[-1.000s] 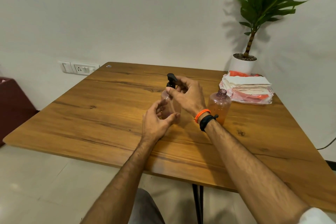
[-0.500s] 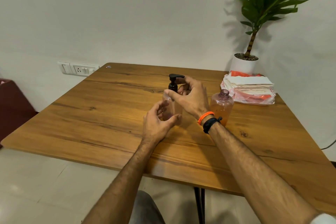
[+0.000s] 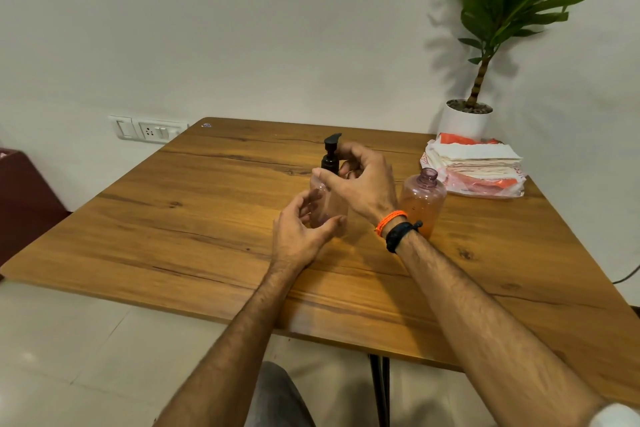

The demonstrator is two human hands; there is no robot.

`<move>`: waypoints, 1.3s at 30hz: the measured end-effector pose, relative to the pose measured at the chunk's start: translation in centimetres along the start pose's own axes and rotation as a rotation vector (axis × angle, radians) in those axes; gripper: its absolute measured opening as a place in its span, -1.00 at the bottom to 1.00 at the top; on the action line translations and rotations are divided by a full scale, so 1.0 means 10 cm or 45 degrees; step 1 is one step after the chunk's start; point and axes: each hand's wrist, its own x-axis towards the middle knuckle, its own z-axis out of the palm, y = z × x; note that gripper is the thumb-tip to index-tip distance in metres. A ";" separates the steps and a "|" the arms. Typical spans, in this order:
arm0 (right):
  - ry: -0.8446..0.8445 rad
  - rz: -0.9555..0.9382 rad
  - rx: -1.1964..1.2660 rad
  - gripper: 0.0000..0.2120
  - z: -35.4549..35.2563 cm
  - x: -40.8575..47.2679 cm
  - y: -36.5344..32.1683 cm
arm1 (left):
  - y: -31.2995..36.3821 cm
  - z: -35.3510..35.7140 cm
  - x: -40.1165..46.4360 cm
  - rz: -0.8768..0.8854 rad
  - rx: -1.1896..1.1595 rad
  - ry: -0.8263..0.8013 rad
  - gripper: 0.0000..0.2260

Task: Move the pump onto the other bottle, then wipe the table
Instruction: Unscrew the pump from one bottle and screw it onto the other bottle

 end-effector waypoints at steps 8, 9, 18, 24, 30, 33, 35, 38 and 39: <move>0.023 0.045 0.050 -0.75 0.01 0.01 0.00 | -0.02 0.00 0.01 -0.003 -0.005 0.011 -0.37; 0.009 0.039 0.058 -0.74 0.01 0.01 0.00 | -0.03 0.01 0.01 -0.009 -0.004 0.012 -0.36; 0.027 0.026 -0.017 -0.68 0.00 0.02 0.00 | -0.05 0.03 0.02 -0.017 0.000 0.019 -0.33; 0.018 0.009 -0.007 -0.76 0.02 0.02 0.03 | -0.02 0.02 0.00 -0.019 -0.008 -0.007 -0.30; 0.019 0.013 -0.024 -0.64 0.02 0.01 0.02 | 0.01 0.01 -0.01 -0.009 0.023 -0.003 -0.37; 0.024 0.028 -0.025 -0.69 0.03 0.02 0.03 | 0.02 0.01 -0.01 -0.014 0.015 -0.006 -0.36; 0.030 0.026 -0.019 -0.72 0.03 0.02 0.04 | 0.02 0.01 -0.01 -0.019 0.012 -0.007 -0.33; 0.031 0.005 -0.015 -0.72 0.03 0.01 0.03 | 0.02 0.01 -0.01 -0.026 -0.008 -0.003 -0.32; 0.032 -0.007 -0.022 -0.70 0.03 0.00 0.03 | 0.02 0.01 -0.01 -0.029 -0.009 -0.005 -0.31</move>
